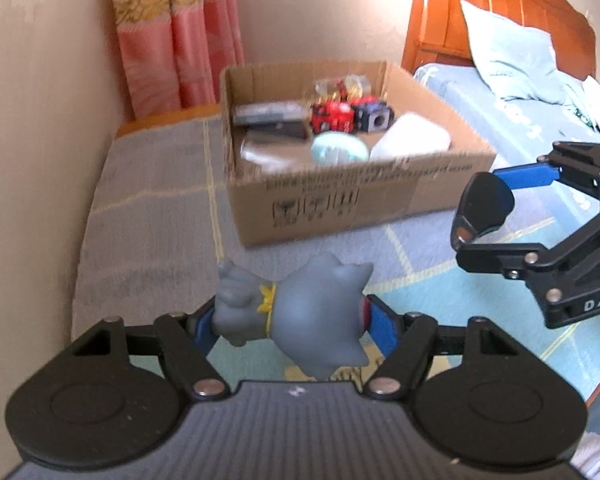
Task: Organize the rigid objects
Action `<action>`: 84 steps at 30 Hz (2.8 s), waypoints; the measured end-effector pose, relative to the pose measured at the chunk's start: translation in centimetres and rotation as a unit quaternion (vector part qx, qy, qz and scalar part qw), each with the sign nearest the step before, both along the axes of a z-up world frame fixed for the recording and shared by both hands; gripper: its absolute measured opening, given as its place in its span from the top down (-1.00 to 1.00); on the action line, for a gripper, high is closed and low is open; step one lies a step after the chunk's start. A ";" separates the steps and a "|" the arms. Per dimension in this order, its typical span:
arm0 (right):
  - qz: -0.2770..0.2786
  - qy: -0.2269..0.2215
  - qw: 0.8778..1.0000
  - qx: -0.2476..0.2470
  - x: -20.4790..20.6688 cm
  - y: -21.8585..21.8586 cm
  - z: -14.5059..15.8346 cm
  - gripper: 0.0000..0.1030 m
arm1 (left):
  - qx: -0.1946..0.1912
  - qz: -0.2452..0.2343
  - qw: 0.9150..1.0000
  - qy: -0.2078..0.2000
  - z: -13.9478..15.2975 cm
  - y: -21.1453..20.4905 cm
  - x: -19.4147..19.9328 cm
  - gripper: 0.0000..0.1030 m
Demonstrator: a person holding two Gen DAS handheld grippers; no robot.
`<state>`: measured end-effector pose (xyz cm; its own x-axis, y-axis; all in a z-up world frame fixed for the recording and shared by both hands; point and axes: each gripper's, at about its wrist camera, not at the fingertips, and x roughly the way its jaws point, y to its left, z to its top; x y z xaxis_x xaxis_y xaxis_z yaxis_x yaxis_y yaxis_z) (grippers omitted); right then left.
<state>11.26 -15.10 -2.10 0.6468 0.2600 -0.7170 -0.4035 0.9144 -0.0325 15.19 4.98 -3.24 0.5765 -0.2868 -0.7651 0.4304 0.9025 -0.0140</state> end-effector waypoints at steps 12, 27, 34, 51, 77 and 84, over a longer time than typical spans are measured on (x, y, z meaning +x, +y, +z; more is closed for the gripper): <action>-0.021 -0.046 0.999 0.008 2.8 -2.0 3.3 -0.79 | -0.014 -0.020 0.998 -0.054 5.4 -4.6 8.8 -0.41; -0.049 -0.034 0.998 0.006 6.6 -3.7 3.1 -0.79 | -0.030 0.024 0.996 -0.080 5.3 -5.6 13.1 -0.96; -0.056 -0.024 0.998 0.002 10.2 -2.9 2.7 -0.79 | -0.010 0.057 0.991 -0.118 5.6 -2.9 8.5 -0.99; -0.176 0.029 0.984 -0.013 14.5 -2.2 2.4 -1.00 | 0.007 0.099 0.985 -0.141 4.4 -0.8 2.9 -0.99; -0.269 0.026 0.962 -0.029 0.1 -0.9 4.5 -1.00 | 0.004 0.134 0.988 -0.070 6.6 -3.5 -1.1 -0.98; -0.270 0.030 0.962 -0.023 0.1 -0.9 4.4 -1.00 | 0.012 0.138 0.988 -0.075 6.8 -3.8 -1.2 -0.98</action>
<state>11.36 -16.00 2.29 0.6362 -0.1358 -0.7595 0.1282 0.9893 -0.0695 13.97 1.18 3.54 0.7375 -0.0865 -0.6697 0.1643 0.9849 0.0538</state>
